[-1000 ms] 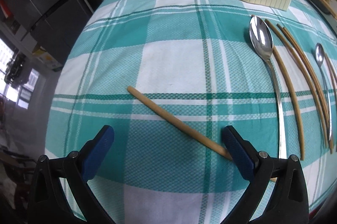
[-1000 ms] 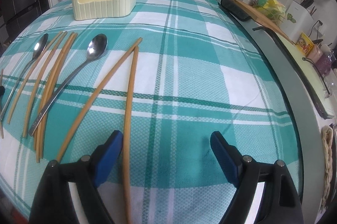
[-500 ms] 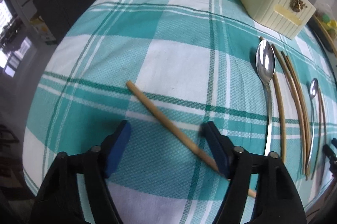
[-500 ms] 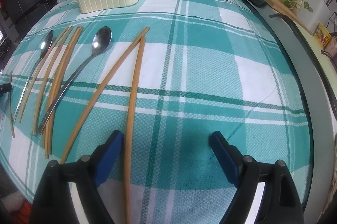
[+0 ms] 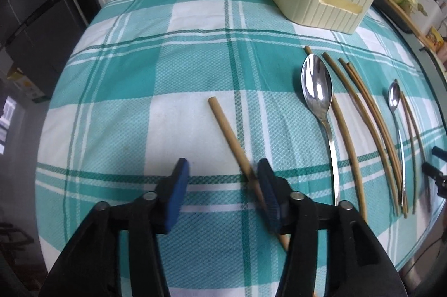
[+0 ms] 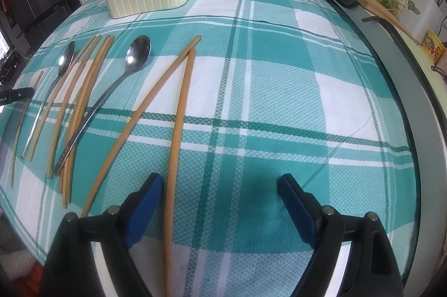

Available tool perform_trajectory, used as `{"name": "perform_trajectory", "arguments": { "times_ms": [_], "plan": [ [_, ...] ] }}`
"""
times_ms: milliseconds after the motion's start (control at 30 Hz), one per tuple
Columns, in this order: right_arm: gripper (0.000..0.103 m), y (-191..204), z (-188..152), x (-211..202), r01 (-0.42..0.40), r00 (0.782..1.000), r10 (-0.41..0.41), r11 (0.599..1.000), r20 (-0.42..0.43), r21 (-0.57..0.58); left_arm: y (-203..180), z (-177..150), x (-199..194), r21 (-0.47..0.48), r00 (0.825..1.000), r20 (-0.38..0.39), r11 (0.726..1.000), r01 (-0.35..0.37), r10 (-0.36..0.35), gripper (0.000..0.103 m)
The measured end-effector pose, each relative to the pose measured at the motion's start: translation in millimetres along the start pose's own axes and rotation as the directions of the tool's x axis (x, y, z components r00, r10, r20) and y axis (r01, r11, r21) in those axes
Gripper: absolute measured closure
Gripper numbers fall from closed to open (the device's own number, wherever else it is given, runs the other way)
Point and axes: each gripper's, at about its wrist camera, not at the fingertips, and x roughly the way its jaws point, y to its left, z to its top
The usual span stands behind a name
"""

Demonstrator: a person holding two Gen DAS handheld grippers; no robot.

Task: Organize utensils
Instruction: 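Lower the right gripper onto a wooden chopstick and close on it, then carry the chopstick in the right gripper into the cream caddy and release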

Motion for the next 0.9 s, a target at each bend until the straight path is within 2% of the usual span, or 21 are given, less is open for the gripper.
{"name": "perform_trajectory", "arguments": {
  "times_ms": [33, 133, 200, 300, 367, 433, 500, 533, 567, 667, 733, 900],
  "plan": [
    [0.017, 0, 2, 1, -0.002, 1.0, 0.002, 1.0, -0.007, -0.01, 1, -1, -2, -0.002, 1.0, -0.002, 1.0, 0.005, -0.005, 0.043],
    [0.028, 4, 11, 2, -0.021, 1.0, 0.02, 0.999, -0.022, -0.044, 0, -1, -1, -0.025, 1.0, -0.014, 1.0, 0.017, -0.018, 0.043],
    [0.042, 8, 21, 4, -0.039, 0.999, 0.037, 0.997, -0.035, -0.064, -4, 3, 5, -0.032, 0.999, -0.03, 0.999, -0.019, 0.018, 0.044],
    [0.046, 12, 40, 12, -0.043, 0.998, 0.04, 0.996, -0.039, -0.08, -10, 11, 17, -0.036, 0.998, -0.053, 0.998, -0.047, 0.045, 0.045],
    [0.046, 14, 54, 20, -0.035, 0.999, 0.032, 0.996, -0.033, -0.082, -15, 19, 20, -0.025, 0.997, -0.059, 0.999, -0.044, 0.042, 0.051],
    [0.049, 17, 71, 28, -0.031, 0.999, 0.029, 0.996, -0.022, -0.084, -18, 26, 22, -0.02, 0.998, -0.065, 0.999, -0.026, 0.024, 0.075],
    [0.069, 22, 86, 34, -0.045, 0.999, 0.044, 0.995, -0.012, -0.092, -22, 32, 24, -0.007, 0.998, -0.068, 1.0, -0.02, 0.019, 0.094],
    [0.078, 25, 92, 36, -0.043, 0.999, 0.043, 0.994, -0.002, -0.1, -23, 34, 25, -0.002, 0.998, -0.066, 1.0, -0.022, 0.022, 0.096],
    [0.095, 29, 97, 38, -0.051, 0.999, 0.051, 0.993, -0.002, -0.109, -24, 36, 26, 0.003, 0.998, -0.062, 1.0, -0.022, 0.022, 0.097],
    [0.096, 34, 107, 42, -0.051, 0.999, 0.052, 0.991, -0.001, -0.126, -20, 40, 20, -0.005, 0.999, -0.041, 1.0, -0.003, 0.002, 0.098],
    [0.096, 31, 110, 38, -0.08, 0.997, 0.081, 0.992, 0.006, -0.096, -16, 42, 2, -0.025, 1.0, 0.006, 0.999, 0.022, -0.022, 0.098],
    [0.096, 19, 117, -15, -0.138, 0.983, 0.143, 0.989, 0.114, -0.055, -9, 51, -67, -0.033, 0.986, 0.152, 0.996, 0.079, -0.073, 0.098]
  ]
}}
